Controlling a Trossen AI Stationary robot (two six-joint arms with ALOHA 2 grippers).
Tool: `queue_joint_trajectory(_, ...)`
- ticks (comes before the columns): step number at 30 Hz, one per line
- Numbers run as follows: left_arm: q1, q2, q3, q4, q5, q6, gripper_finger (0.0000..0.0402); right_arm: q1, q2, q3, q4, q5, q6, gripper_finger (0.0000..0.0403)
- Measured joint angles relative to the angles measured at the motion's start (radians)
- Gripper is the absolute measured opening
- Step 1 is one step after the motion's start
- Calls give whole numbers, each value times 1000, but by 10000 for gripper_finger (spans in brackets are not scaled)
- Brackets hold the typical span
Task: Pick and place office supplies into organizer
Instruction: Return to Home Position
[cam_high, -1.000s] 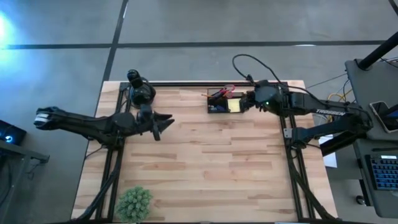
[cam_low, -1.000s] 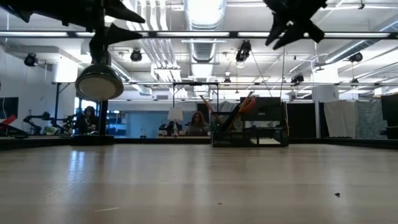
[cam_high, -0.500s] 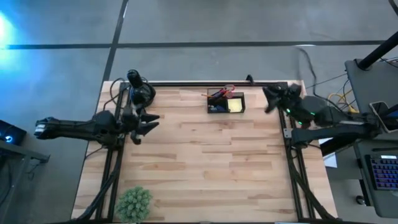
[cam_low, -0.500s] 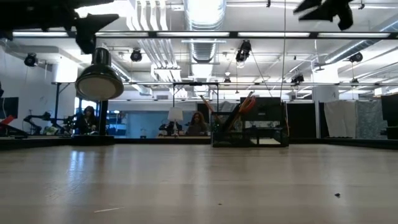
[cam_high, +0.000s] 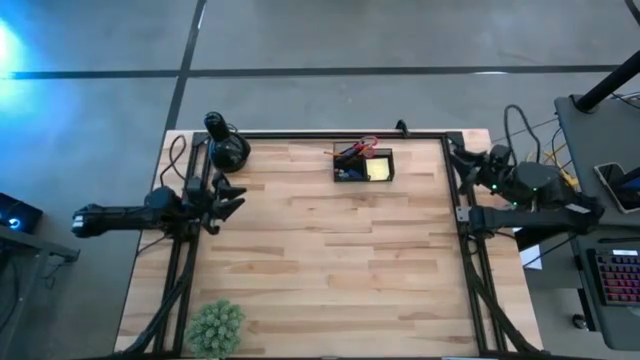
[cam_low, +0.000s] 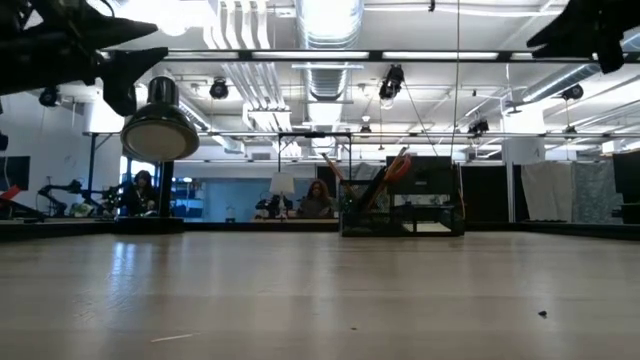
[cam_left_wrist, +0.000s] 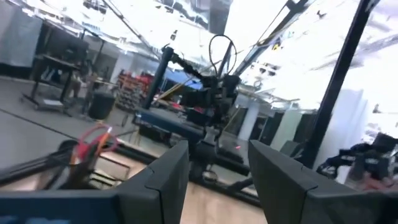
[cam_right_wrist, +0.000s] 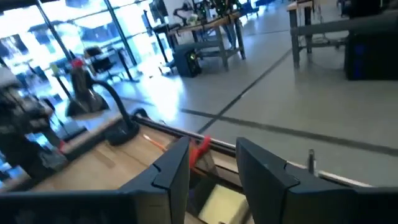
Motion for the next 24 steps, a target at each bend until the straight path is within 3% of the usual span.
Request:
queue_joint_trajectory(6, 4, -59, -1, -104, -82, 37, 153, 0, -169, -159, 125, 19, -80, 123)
queue_joint_trajectory(10, 6, -83, -1, -116, -119, -7, 153, 1, -160, -257, 259, -11, -178, 123)
queue_joint_trajectory(14, 6, -72, -2, -124, -140, -45, 153, 0, -161, -371, 395, 76, -219, 123)
queue_joint_trajectory(21, 6, -25, -2, -203, -181, -137, 153, 0, -162, -559, 759, 77, -367, 123)
queue_joint_trajectory(24, 6, -13, -2, -207, -189, -137, 153, 0, -174, -603, 807, 95, -439, 123)
